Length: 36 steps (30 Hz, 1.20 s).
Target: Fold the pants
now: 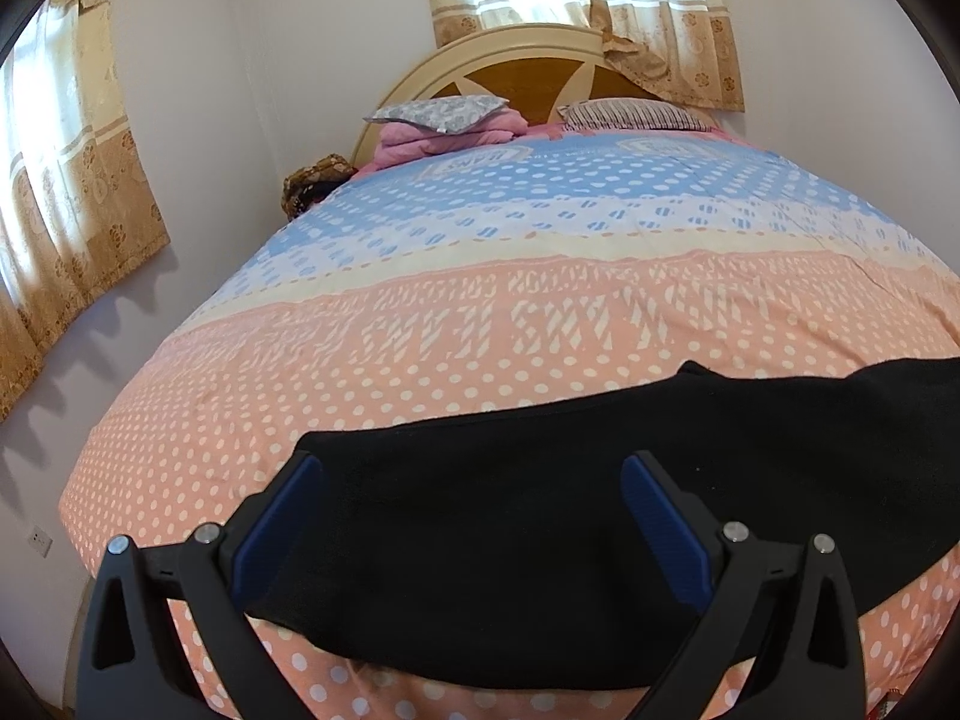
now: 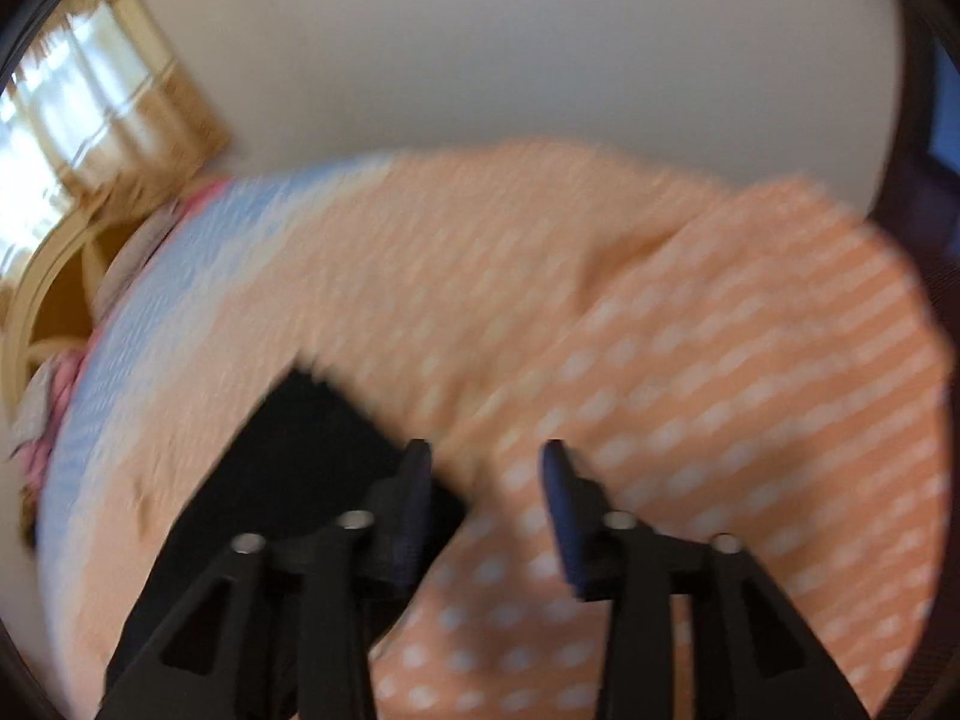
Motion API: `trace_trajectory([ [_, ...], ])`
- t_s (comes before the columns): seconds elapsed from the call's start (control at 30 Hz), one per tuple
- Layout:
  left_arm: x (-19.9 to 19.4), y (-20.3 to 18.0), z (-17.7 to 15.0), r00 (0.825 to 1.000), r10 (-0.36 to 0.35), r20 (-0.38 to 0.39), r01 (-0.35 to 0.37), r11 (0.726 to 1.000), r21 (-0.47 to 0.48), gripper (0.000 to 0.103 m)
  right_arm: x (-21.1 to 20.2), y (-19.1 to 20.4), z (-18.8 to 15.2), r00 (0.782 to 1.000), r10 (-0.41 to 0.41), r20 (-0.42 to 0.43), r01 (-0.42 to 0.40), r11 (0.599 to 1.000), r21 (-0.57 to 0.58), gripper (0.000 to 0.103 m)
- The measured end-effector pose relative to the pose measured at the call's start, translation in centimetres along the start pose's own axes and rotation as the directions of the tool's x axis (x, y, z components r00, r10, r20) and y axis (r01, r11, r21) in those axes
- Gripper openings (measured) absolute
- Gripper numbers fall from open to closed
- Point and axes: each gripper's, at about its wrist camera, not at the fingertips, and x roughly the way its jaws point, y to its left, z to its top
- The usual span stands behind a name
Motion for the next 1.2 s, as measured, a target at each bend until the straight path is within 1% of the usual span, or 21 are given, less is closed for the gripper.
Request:
trace_trajectory([
  [0.03,0.0,-0.3,0.1,1.0,-0.009,-0.001,0.009,1.0,0.005,0.102,-0.6,-0.5,0.5,0.999,0.031,0.04,-0.032,0.999,0.013,0.052],
  [0.07,-0.1,-0.6,0.1,1.0,-0.017,0.0,0.017,1.0,0.011,0.102,-0.7,-0.6,0.8,0.996,0.075,0.044,-0.075,0.997,0.016,0.056],
  [0.1,-0.2,-1.2,0.3,1.0,-0.024,0.003,0.024,0.999,0.023,0.102,-0.4,-0.6,1.1,0.99,0.135,0.03,-0.135,0.991,0.011,0.058],
  [0.17,-0.4,-2.0,0.5,0.999,-0.04,0.004,0.04,0.999,0.036,0.102,1.5,0.5,1.6,0.97,0.238,-0.055,-0.24,0.97,-0.043,0.058],
  [0.23,-0.8,-2.3,0.7,0.998,-0.058,0.002,0.058,0.998,0.028,0.102,3.3,1.4,1.4,0.96,0.258,-0.105,-0.268,0.958,-0.099,0.058],
  [0.33,-1.2,-1.7,0.8,0.999,-0.039,0.007,0.039,0.999,0.023,0.102,6.0,2.0,0.8,0.956,0.232,-0.182,-0.259,0.956,-0.137,0.058],
  [0.4,-1.1,-1.0,0.7,1.0,-0.014,0.001,0.014,1.0,0.008,0.102,5.9,1.7,0.1,0.955,0.247,-0.164,-0.273,0.949,-0.16,0.058],
  [0.47,-0.7,-0.3,0.5,1.0,-0.005,-0.012,0.005,1.0,-0.017,0.102,5.6,2.1,-0.6,0.955,0.242,-0.174,-0.277,0.937,-0.215,0.058],
  [0.53,-0.2,0.2,0.3,1.0,-0.005,-0.031,0.004,0.999,-0.047,0.102,5.3,2.7,-1.2,0.956,0.211,-0.202,-0.262,0.924,-0.278,0.048],
  [0.57,0.0,0.3,0.2,0.999,-0.013,-0.036,0.011,0.998,-0.059,0.102,5.3,2.8,-1.3,0.958,0.192,-0.215,-0.249,0.926,-0.285,0.037],
  [0.6,0.1,0.4,0.1,0.999,-0.022,-0.038,0.019,0.998,-0.064,0.102,5.2,2.7,-1.2,0.959,0.183,-0.218,-0.241,0.93,-0.277,0.028],
  [0.67,0.1,0.3,-0.1,0.998,-0.037,-0.042,0.034,0.997,-0.064,0.102,4.8,2.3,-1.2,0.953,0.204,-0.224,-0.254,0.94,-0.226,0.016],
  [0.7,0.0,0.4,-0.2,0.998,-0.04,-0.038,0.038,0.997,-0.06,0.102,4.1,2.4,-1.0,0.957,0.206,-0.207,-0.25,0.943,-0.221,0.015],
  [0.73,-0.1,0.4,-0.3,0.999,-0.041,-0.031,0.04,0.998,-0.057,0.102,2.7,3.1,-1.1,0.965,0.207,-0.161,-0.242,0.94,-0.24,0.015],
  [0.8,-0.1,0.7,-0.4,0.999,-0.042,-0.023,0.041,0.997,-0.06,0.102,-0.3,5.2,-1.5,0.968,0.23,-0.105,-0.251,0.921,-0.297,0.015],
  [0.87,0.1,1.1,-0.5,0.999,-0.048,-0.025,0.046,0.996,-0.078,0.102,-4.1,8.6,-2.6,0.954,0.292,-0.07,-0.296,0.875,-0.382,0.015],
  [0.93,0.2,1.4,-0.6,0.998,-0.062,-0.027,0.059,0.994,-0.097,0.102,-8.1,12.9,-5.2,0.935,0.349,-0.065,-0.333,0.799,-0.5,0.014],
  [1.0,0.4,1.5,-0.8,0.997,-0.074,-0.032,0.07,0.992,-0.105,0.102,-10.6,16.7,-8.4,0.915,0.392,-0.092,-0.366,0.716,-0.594,0.014],
  [1.07,0.5,1.7,-1.0,0.996,-0.08,-0.031,0.076,0.991,-0.106,0.102,-12.3,20.4,-12.9,0.889,0.434,-0.143,-0.409,0.614,-0.675,0.014],
  [1.13,0.4,2.0,-1.1,0.996,-0.087,-0.028,0.083,0.99,-0.111,0.102,-13.0,23.6,-18.0,0.868,0.458,-0.191,-0.431,0.507,-0.746,0.014],
  [1.2,0.5,2.4,-1.3,0.995,-0.092,-0.027,0.088,0.989,-0.121,0.102,-12.9,25.9,-22.6,0.856,0.463,-0.229,-0.441,0.424,-0.791,0.014],
])
